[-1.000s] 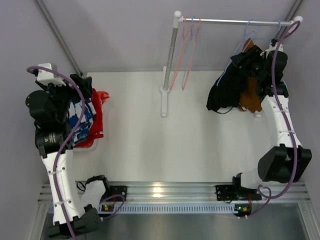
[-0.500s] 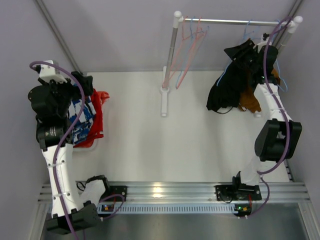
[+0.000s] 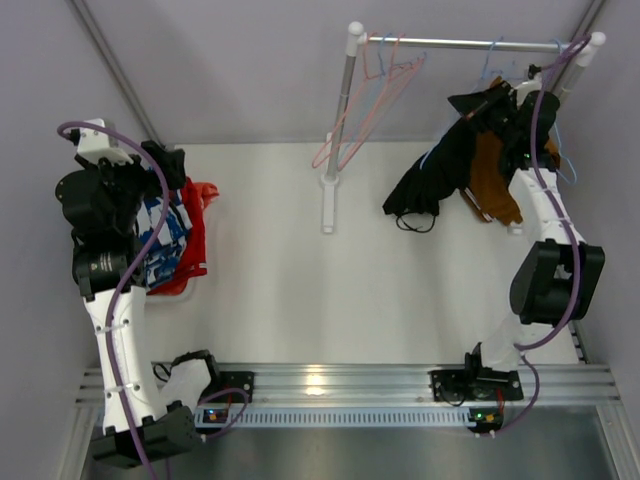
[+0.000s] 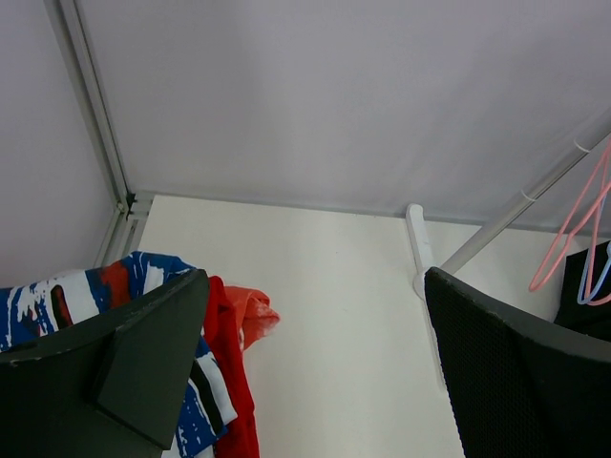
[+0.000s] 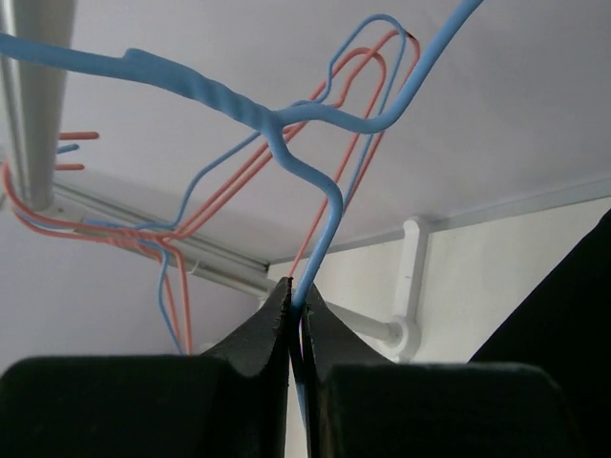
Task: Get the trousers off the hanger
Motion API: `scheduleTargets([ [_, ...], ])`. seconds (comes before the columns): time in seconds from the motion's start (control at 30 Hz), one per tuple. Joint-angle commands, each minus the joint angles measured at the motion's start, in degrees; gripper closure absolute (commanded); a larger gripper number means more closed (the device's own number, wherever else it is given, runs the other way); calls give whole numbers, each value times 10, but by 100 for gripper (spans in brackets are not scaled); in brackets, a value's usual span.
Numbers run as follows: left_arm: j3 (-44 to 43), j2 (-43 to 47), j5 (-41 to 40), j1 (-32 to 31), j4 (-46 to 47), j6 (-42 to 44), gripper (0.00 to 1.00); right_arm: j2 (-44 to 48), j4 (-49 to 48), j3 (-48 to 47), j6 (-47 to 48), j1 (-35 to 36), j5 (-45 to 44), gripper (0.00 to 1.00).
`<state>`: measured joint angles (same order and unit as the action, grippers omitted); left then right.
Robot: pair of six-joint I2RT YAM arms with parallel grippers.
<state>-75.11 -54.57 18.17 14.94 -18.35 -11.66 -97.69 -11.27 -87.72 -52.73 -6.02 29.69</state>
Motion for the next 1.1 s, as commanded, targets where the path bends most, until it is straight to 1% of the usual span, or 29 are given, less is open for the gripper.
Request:
scheduleTargets([
  [0.0, -6, -1, 9, 0, 43, -3, 1, 60, -96, -18, -77, -20, 38, 100],
  [0.13, -7, -1, 18, 0, 53, 5, 1, 81, -112, -32, -133, -26, 61, 100],
  [0.33, -36, -26, 46, 0, 73, 25, 1, 127, -104, -25, -172, -27, 92, 100],
  [0.5, -74, -58, 94, -4, 91, 47, 1, 176, -103, 25, -199, -26, 125, 100],
  [0.53, -81, -71, 98, -18, 89, 57, 1, 184, -103, 33, -201, -26, 133, 100],
  [0.6, -103, -84, 97, -43, 79, 102, 1, 208, -100, 60, -208, -26, 142, 100],
  [0.63, -110, -93, 91, -80, 64, 125, 1, 215, -99, 66, -211, -26, 153, 100],
  [0.67, -117, -98, 75, -103, 57, 171, 1, 228, -97, 78, -214, -27, 159, 100],
  [0.7, -123, -100, 64, -126, 51, 193, 1, 234, -93, 83, -215, -27, 164, 100],
  [0.73, -125, -102, 53, -184, 44, 232, 1, 239, -91, 86, -215, -26, 175, 100],
  [0.77, -124, -103, 45, -210, 41, 249, 1, 251, -90, 91, -216, -26, 179, 100],
  [0.8, -124, -104, 46, -257, 36, 263, 1, 256, -90, 93, -216, -26, 184, 100],
  [0.87, -124, -109, 57, -300, 17, 285, 1, 266, -87, 93, -215, -27, 200, 100],
  [0.9, -124, -112, 63, -341, 10, 290, 1, 269, -84, 92, -215, -27, 205, 100],
  [0.93, -122, -114, 67, -363, -4, 300, 1, 271, -81, 90, -216, -26, 219, 100],
  [0.97, -115, -114, 67, -412, -6, 306, 1, 275, -80, 90, -218, -26, 226, 100],
  [1.07, -94, -111, 56, -488, 1, 320, 1, 282, -76, 90, -220, -26, 253, 100],
])
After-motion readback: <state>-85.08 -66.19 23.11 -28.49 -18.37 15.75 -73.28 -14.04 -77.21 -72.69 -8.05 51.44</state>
